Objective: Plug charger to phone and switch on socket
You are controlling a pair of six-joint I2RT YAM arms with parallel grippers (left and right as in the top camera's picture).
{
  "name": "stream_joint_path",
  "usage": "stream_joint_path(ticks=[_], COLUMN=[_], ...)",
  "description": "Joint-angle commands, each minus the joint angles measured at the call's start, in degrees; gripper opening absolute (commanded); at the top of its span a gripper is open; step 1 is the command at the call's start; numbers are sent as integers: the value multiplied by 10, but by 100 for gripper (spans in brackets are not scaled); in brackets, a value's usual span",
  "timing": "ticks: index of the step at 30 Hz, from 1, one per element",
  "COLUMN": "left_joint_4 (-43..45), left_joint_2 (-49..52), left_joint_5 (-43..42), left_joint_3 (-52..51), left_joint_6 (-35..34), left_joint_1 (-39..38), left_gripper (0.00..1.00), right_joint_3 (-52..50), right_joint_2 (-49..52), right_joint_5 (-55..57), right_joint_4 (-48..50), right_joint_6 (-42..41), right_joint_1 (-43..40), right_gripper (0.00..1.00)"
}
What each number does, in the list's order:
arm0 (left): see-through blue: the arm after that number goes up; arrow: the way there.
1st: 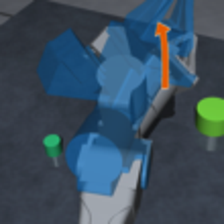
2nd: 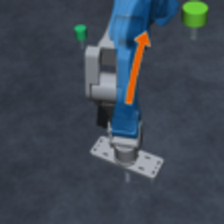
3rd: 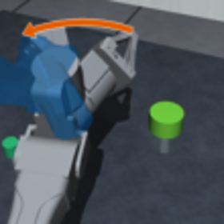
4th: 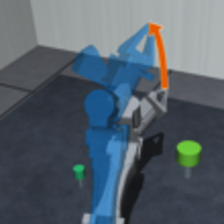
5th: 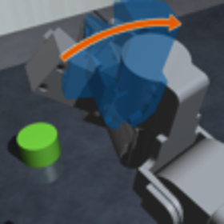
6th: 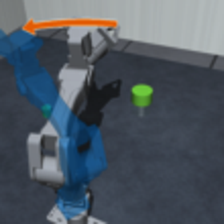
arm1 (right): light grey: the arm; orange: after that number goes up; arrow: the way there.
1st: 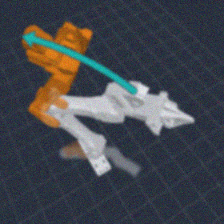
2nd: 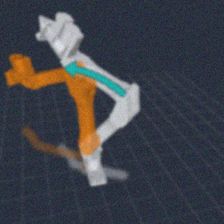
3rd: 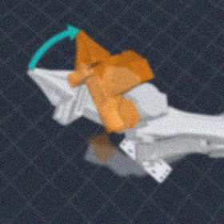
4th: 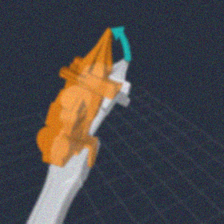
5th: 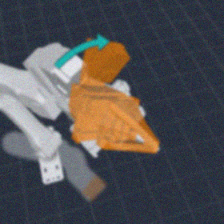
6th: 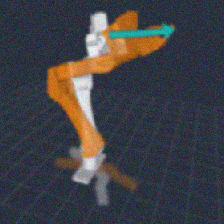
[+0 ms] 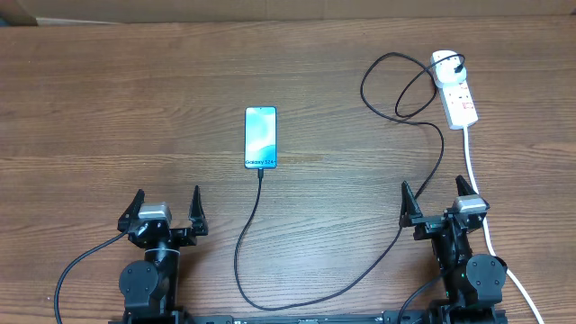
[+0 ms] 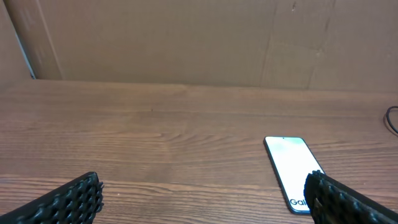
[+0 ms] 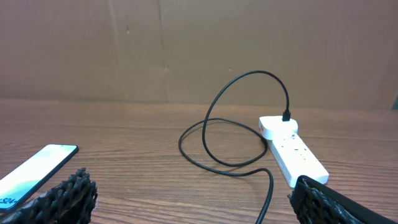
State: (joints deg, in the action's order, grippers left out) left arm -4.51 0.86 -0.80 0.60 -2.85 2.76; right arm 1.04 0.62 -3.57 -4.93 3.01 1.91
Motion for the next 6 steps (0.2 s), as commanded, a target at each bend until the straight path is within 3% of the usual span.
stream_joint_path(ticks=[1, 6], left_joint_4=[1, 1], left_joint_2=[-7, -7], left_joint_5=[-3, -3], left_joint_3=[-3, -3], left_joint_6=[-6, -6], left_joint_1=[2, 2], left_gripper=[99, 100], right_joint_3=[-6, -6], right_joint_2=[-5, -5], right_joint_5=[5, 5], right_joint_4=[3, 3], right_joint_6=[1, 1], right_joint_1=[3, 3], right_gripper=[100, 100])
